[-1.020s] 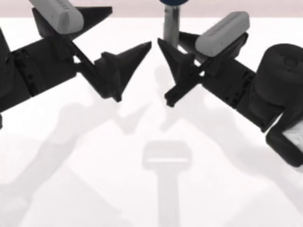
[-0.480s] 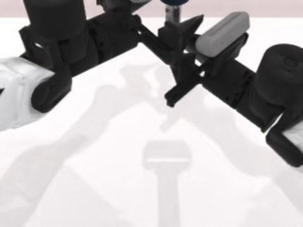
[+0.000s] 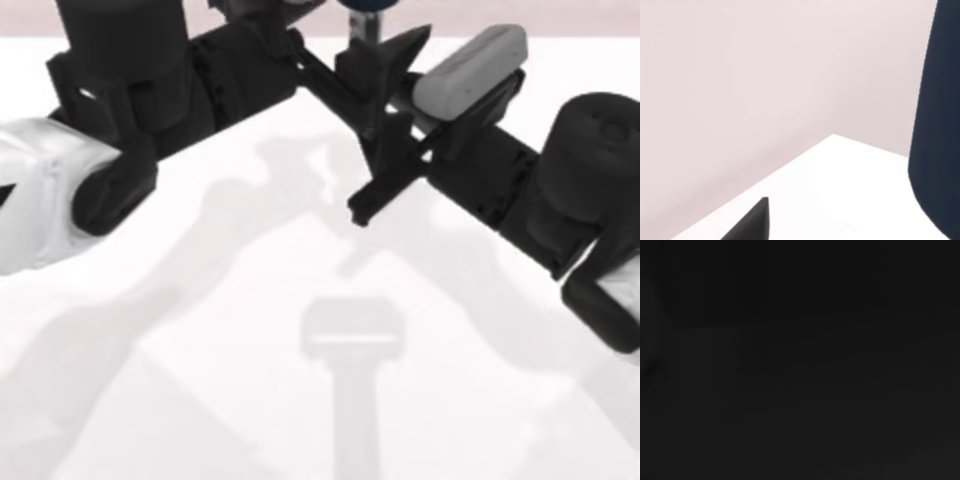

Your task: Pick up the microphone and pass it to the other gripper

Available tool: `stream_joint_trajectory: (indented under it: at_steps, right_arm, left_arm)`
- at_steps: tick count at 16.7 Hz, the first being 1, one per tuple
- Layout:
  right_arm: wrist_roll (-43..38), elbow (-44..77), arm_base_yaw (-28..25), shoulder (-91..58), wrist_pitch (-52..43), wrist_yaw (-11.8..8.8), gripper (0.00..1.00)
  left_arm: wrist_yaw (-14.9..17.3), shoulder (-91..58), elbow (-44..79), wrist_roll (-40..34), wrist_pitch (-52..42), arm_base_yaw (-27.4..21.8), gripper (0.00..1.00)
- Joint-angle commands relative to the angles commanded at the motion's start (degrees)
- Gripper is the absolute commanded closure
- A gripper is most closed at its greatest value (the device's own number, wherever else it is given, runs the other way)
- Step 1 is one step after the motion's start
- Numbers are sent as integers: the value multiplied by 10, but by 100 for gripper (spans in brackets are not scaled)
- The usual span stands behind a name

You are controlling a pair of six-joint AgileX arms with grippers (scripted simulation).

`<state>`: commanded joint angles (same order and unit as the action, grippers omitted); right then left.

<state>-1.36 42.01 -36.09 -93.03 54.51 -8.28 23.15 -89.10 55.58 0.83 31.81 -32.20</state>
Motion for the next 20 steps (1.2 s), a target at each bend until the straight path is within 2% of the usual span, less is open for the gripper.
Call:
stream_joint_trajectory:
  at_steps: [10, 19, 20]
  right_arm:
    - [0, 0, 0, 0, 0, 0, 100]
    - [0, 0, 0, 0, 0, 0, 100]
    - [0, 0, 0, 0, 0, 0, 92]
  left_arm:
    - [0, 0, 0, 0, 0, 0, 98]
    - [0, 0, 0, 0, 0, 0, 100]
    - [0, 0, 0, 0, 0, 0, 100]
